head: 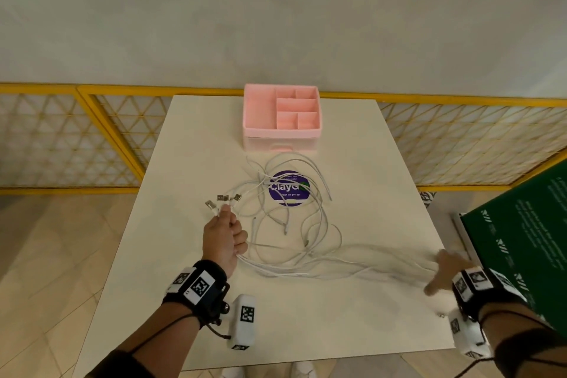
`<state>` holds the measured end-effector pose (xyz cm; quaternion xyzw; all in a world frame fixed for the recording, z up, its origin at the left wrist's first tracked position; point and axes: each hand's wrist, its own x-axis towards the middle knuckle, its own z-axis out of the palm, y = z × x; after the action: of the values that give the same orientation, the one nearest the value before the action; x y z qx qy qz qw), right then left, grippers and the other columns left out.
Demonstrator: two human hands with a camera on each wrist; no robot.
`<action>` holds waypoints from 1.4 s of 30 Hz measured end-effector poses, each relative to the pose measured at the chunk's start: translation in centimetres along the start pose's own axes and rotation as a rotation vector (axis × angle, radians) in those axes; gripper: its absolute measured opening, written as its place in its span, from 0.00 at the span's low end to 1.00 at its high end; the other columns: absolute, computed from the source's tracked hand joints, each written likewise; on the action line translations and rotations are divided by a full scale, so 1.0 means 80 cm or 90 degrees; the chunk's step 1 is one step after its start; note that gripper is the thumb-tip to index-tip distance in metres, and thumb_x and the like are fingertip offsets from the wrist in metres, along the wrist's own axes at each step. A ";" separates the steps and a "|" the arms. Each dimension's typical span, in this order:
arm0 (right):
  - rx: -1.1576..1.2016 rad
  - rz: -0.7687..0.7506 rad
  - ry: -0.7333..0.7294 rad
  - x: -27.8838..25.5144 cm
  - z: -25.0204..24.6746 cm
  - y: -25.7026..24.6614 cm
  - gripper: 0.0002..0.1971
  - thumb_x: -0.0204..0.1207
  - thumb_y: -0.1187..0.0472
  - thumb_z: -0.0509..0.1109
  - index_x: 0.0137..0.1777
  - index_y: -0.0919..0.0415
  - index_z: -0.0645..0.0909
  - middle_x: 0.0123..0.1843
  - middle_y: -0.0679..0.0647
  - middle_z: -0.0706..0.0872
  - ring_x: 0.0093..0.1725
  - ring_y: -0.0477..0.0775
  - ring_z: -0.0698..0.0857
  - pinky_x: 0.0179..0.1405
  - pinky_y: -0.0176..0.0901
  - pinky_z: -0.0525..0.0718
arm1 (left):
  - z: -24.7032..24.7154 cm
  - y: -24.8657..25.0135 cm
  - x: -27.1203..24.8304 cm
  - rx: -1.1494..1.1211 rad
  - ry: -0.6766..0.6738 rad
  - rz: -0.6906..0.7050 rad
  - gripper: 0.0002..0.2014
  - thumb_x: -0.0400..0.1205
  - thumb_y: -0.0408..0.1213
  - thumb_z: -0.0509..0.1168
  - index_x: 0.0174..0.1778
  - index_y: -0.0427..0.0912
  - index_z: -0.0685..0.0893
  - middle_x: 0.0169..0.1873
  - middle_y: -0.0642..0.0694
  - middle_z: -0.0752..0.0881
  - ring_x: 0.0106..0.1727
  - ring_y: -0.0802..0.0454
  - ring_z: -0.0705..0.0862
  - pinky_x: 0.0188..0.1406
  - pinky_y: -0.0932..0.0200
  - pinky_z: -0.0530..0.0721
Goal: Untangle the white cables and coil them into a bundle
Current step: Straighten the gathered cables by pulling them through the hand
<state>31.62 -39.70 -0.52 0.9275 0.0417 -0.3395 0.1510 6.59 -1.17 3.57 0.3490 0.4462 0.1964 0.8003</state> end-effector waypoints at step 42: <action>0.337 -0.672 0.074 -0.217 0.023 -0.278 0.15 0.87 0.43 0.57 0.44 0.52 0.67 0.31 0.46 0.75 0.29 0.45 0.72 0.32 0.44 0.70 | 0.062 -0.006 -0.007 -0.064 -0.055 -0.126 0.10 0.81 0.34 0.58 0.33 0.41 0.74 0.20 0.48 0.70 0.16 0.56 0.62 0.17 0.65 0.62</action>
<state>13.15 -18.69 3.70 0.8044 0.4198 -0.3160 -0.2772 10.53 -3.74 5.29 0.2711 0.4332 0.1231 0.8507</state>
